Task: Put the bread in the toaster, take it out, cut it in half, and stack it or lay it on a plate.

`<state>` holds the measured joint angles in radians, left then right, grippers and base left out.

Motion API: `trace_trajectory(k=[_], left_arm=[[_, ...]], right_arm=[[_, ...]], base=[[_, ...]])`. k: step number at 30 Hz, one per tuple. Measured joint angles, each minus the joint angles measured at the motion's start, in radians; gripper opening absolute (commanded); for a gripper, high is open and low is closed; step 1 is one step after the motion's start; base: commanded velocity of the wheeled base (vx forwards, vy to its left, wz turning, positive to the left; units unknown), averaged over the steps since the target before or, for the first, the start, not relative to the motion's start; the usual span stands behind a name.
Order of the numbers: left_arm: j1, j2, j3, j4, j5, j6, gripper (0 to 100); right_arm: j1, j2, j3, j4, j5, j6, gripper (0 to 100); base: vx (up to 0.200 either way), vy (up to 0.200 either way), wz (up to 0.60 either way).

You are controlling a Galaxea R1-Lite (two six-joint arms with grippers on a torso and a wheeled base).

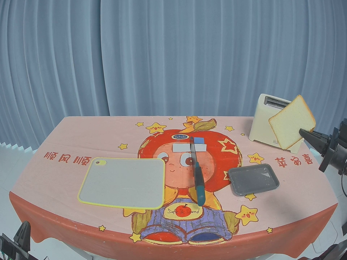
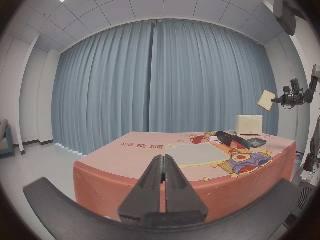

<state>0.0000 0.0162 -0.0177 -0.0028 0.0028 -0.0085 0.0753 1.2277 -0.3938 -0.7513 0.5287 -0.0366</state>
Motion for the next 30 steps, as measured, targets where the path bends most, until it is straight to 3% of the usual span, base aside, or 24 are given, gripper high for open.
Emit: trace_trajectory(k=[16, 30], left_arm=[[0.000, 0.000, 0.000, 0.000, -0.001, 0.001, 0], [0.000, 0.000, 0.000, 0.000, 0.000, 0.000, 0]], right_arm=[[-0.002, -0.001, 0.003, -0.001, -0.001, -0.001, 0], [-0.003, 0.000, 0.007, -0.001, -0.001, -0.011, 0]], base=[[0.000, 0.000, 0.00], [0.000, -0.200, 0.00]])
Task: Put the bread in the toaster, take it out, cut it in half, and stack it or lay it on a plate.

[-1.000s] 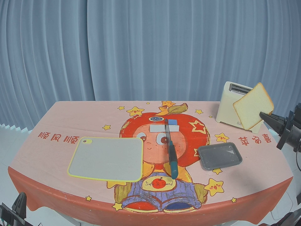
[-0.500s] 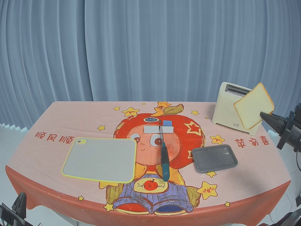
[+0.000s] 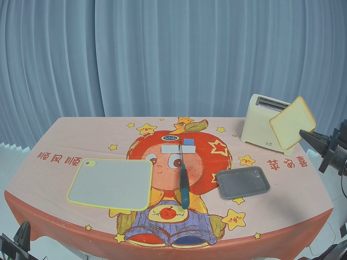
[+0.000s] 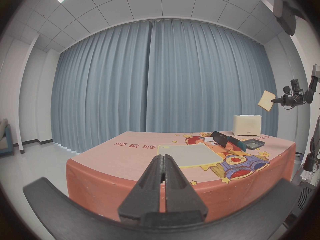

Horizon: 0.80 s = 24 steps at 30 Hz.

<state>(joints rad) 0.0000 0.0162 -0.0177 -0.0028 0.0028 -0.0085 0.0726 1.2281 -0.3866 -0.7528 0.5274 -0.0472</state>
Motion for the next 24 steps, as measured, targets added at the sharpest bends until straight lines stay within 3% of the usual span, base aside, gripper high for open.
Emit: trace_trajectory(k=[17, 24], left_arm=[[0.000, 0.000, 0.000, 0.000, -0.001, 0.003, 0], [0.000, 0.000, 0.000, 0.000, -0.001, 0.003, 0]], right_arm=[[-0.005, 0.000, 0.003, 0.000, 0.001, -0.008, 0], [-0.056, 0.003, 0.001, -0.005, 0.004, -0.009, 0]], base=[[0.000, -0.012, 0.00], [0.000, 0.000, 0.00]])
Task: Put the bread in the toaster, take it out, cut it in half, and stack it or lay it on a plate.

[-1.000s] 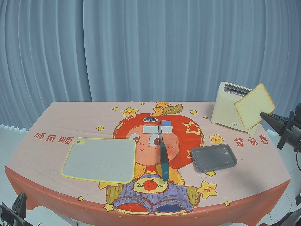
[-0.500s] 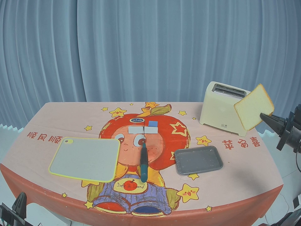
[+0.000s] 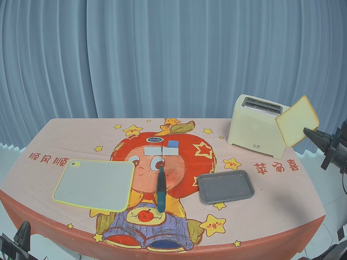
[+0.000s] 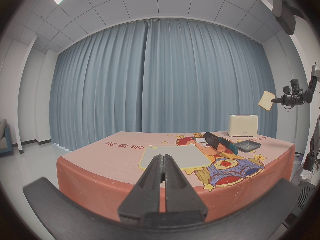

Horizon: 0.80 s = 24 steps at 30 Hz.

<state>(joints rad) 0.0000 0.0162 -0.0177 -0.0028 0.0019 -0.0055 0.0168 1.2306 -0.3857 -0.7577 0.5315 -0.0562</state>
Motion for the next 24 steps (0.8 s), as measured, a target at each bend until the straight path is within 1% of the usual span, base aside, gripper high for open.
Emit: trace_trajectory(k=[8, 14, 18, 20, 24], left_arm=[[0.000, 0.000, 0.000, 0.000, 0.000, 0.000, 0], [0.000, 0.000, 0.000, 0.000, 0.000, 0.000, 0], [0.000, 0.000, 0.000, 0.000, 0.000, 0.000, 0], [0.000, 0.000, 0.000, 0.000, -0.001, 0.000, 0], [0.000, 0.000, 0.000, 0.000, -0.001, 0.000, 0]], right_arm=[[-0.017, 0.005, -0.002, -0.003, 0.004, 0.000, 0], [-0.039, 0.019, -0.007, -0.009, 0.029, -0.007, 0], [-0.059, 0.020, -0.009, -0.009, 0.060, -0.009, 0], [-0.086, 0.020, -0.011, -0.009, 0.095, -0.017, 0], [-0.149, 0.020, -0.019, -0.010, 0.151, -0.039, 0]], base=[[0.000, 0.000, 0.00], [0.000, 0.000, 0.00], [0.000, 0.000, 0.00], [0.000, 0.000, 0.00], [0.000, 0.000, 0.00]])
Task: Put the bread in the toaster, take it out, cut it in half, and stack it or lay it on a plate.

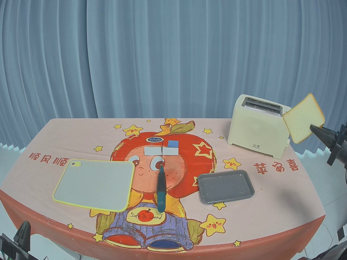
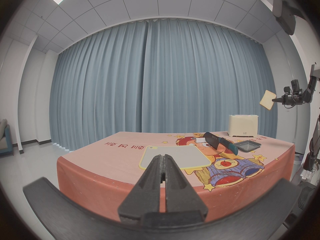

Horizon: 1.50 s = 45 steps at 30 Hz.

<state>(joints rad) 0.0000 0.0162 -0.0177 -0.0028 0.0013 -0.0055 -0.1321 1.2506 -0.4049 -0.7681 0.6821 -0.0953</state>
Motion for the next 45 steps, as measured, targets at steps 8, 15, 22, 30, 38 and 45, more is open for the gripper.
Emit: trace_trajectory(k=[8, 15, 22, 30, 38, 45], left_arm=[[0.000, 0.000, 0.000, -0.001, 0.000, 0.000, 0], [0.000, 0.000, 0.000, -0.001, 0.000, 0.000, 0], [0.000, 0.000, 0.000, 0.000, 0.000, 0.000, 0], [0.000, 0.000, 0.000, 0.000, 0.000, 0.000, 0], [0.000, 0.000, 0.000, 0.000, 0.000, 0.000, 0], [0.000, 0.000, 0.000, 0.000, 0.000, 0.000, 0]], right_arm=[[-0.056, 0.004, -0.010, 0.000, 0.023, -0.029, 0], [-0.057, 0.005, 0.042, 0.001, 0.028, -0.096, 0], [-0.033, 0.003, 0.029, -0.028, 0.028, -0.127, 0], [-0.036, -0.027, 0.073, -0.041, 0.097, -0.196, 0], [-0.070, -0.052, 0.087, -0.042, 0.089, -0.195, 0], [-0.073, -0.051, 0.061, -0.042, 0.017, -0.186, 0]], base=[[0.000, 0.000, 0.00], [0.000, 0.000, 0.00], [0.000, 0.000, 0.00], [0.000, 0.000, 0.00], [0.000, 0.000, 0.00], [0.000, 0.000, 0.00]])
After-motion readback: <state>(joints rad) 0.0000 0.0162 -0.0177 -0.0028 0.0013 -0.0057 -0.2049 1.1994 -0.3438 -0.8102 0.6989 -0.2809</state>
